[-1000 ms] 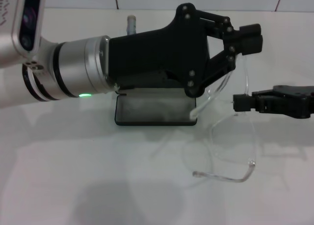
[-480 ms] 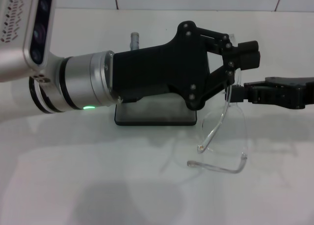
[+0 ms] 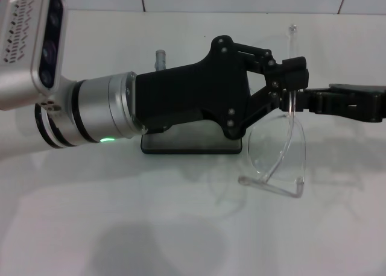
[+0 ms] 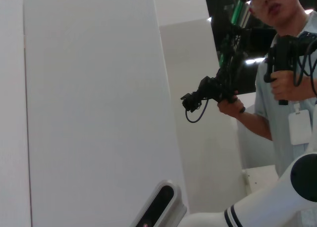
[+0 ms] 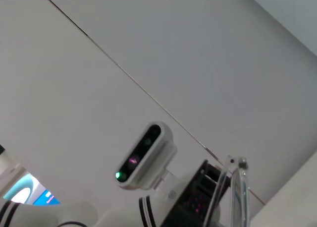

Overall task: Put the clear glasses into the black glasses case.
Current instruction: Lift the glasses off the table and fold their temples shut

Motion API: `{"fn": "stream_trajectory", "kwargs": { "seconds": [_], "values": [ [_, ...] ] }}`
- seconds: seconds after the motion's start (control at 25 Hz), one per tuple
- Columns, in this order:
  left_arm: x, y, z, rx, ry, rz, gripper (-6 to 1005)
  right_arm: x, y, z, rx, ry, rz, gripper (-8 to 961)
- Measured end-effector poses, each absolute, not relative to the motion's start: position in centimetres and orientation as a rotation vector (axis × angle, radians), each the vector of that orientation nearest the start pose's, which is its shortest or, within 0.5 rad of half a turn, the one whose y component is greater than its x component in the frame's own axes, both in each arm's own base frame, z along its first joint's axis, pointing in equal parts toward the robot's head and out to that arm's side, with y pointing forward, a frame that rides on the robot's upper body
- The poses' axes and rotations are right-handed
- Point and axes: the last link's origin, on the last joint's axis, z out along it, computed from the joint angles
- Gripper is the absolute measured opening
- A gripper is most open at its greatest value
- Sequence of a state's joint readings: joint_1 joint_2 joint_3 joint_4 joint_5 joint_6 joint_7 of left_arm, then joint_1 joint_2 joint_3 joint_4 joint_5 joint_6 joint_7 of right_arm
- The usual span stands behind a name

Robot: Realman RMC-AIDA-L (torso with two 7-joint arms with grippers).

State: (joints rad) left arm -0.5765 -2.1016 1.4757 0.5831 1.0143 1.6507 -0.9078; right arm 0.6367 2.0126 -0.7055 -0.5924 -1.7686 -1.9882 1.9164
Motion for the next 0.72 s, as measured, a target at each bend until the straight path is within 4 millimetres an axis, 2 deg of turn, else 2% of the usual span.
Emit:
{"fn": "stream_trajectory", "kwargs": {
  "seconds": [0.44,0.72],
  "values": [
    [-13.1,30.2,-4.5,-2.638,0.178,-1.527,69,19.3,31.6,4.1,-2.938,1.128,1.331,56],
    [-12.2,30.2,-2.4,-2.538,0.258,-1.610,69,20.4,31.9,4.1,-2.871,1.167,1.289,56]
  ]
}}
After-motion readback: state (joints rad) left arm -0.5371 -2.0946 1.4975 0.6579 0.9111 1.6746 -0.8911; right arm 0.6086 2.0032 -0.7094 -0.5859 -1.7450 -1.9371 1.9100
